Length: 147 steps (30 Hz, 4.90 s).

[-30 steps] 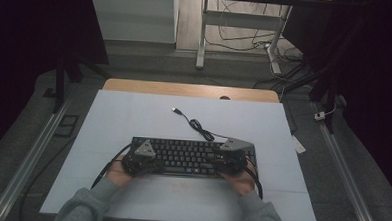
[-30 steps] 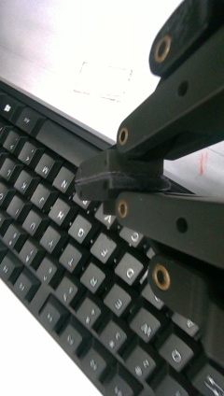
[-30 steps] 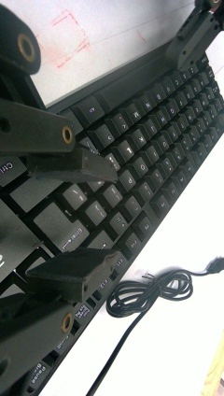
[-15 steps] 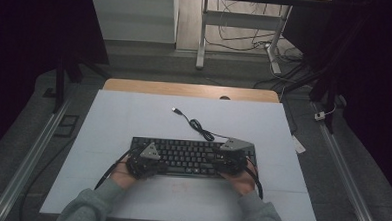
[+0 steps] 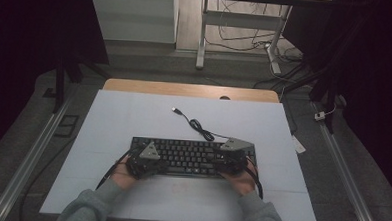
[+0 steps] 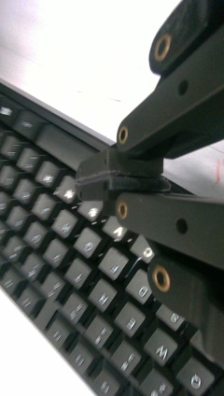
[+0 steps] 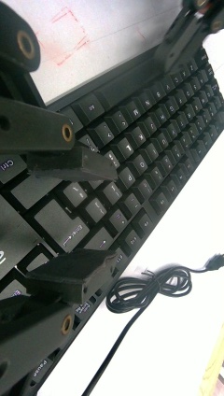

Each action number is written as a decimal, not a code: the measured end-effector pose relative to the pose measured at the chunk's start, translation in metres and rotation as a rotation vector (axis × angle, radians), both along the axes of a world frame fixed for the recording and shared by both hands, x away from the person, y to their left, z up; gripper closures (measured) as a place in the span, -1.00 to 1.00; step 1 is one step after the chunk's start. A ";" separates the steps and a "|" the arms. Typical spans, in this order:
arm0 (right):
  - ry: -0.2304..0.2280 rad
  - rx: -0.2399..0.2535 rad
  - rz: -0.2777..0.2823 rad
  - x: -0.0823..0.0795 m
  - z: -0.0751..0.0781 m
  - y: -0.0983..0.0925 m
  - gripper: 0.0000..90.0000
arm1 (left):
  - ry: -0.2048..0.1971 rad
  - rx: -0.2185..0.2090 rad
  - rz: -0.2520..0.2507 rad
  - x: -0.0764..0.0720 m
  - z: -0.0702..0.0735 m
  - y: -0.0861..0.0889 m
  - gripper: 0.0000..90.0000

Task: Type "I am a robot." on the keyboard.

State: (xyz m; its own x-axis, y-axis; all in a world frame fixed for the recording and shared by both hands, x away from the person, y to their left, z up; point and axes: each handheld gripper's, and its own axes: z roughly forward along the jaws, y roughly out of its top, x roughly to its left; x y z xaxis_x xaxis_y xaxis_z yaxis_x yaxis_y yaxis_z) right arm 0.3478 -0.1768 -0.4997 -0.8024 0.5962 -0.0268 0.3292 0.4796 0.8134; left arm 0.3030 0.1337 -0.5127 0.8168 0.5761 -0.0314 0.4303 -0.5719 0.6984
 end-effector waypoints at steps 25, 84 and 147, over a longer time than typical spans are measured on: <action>-0.002 0.008 0.006 0.000 0.000 0.000 0.19 | 0.004 -0.100 0.164 0.007 0.022 0.034 -0.17; 0.000 -0.011 0.004 0.002 -0.003 0.002 0.17 | 0.066 0.062 0.258 0.019 0.001 0.056 0.98; 0.027 0.020 0.026 0.001 -0.002 0.008 0.16 | -0.012 -0.148 0.300 0.011 0.022 0.066 -0.19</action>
State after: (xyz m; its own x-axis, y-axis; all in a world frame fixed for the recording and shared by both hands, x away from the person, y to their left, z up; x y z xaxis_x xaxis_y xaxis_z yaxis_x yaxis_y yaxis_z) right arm 0.3491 -0.1692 -0.5019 -0.8178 0.5755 0.0066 0.3386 0.4719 0.8140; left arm 0.3144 0.1995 -0.4907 0.6122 0.7809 -0.1238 0.5554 -0.3133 0.7703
